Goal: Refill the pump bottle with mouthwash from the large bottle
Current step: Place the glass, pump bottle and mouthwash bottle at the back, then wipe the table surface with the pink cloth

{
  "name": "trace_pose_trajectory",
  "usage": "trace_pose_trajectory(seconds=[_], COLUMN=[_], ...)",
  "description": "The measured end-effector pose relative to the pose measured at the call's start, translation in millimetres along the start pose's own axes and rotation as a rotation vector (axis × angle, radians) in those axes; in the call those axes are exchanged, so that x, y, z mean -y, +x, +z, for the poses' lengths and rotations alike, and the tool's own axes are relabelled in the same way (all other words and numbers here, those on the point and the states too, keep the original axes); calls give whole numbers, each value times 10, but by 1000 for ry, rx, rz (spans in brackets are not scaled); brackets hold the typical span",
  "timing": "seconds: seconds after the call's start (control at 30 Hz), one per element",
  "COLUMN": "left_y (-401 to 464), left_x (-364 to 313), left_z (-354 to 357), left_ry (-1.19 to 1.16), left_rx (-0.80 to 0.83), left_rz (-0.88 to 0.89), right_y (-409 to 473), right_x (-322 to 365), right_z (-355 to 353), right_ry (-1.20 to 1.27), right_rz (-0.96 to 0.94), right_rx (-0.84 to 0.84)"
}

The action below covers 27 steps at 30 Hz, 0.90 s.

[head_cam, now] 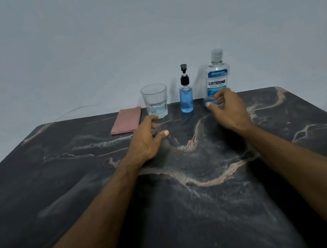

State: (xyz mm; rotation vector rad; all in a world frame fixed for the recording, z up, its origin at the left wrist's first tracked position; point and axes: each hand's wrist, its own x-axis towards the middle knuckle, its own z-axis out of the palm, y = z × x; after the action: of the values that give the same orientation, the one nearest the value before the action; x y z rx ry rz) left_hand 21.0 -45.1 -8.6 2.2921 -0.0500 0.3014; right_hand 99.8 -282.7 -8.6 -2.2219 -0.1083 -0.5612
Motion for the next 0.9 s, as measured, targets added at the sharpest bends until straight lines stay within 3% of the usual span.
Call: trace_pose_trajectory(seconds=[0.1,0.2,0.53,0.8,0.9], left_y=[-204,-317,-245,-162,-188], left_x=[98,233,633,713,681], left_z=[-204,-385,-790,-816,-829], left_ry=[-55,-55,-81,-103,-123], left_rx=[-58,-113,-85,-30,-21], left_rz=[-60,-106,-204,-226,-227], right_y=[-315,-500,-341,-306,-306], right_x=[424,833,1460,1554,1637], right_z=[270,595,1400,1528,1503], right_ry=[-98,-202,-504,-776,-809], right_rz=[-222,-374,-489,-691,-681], right_rx=[233,350,470,499,535])
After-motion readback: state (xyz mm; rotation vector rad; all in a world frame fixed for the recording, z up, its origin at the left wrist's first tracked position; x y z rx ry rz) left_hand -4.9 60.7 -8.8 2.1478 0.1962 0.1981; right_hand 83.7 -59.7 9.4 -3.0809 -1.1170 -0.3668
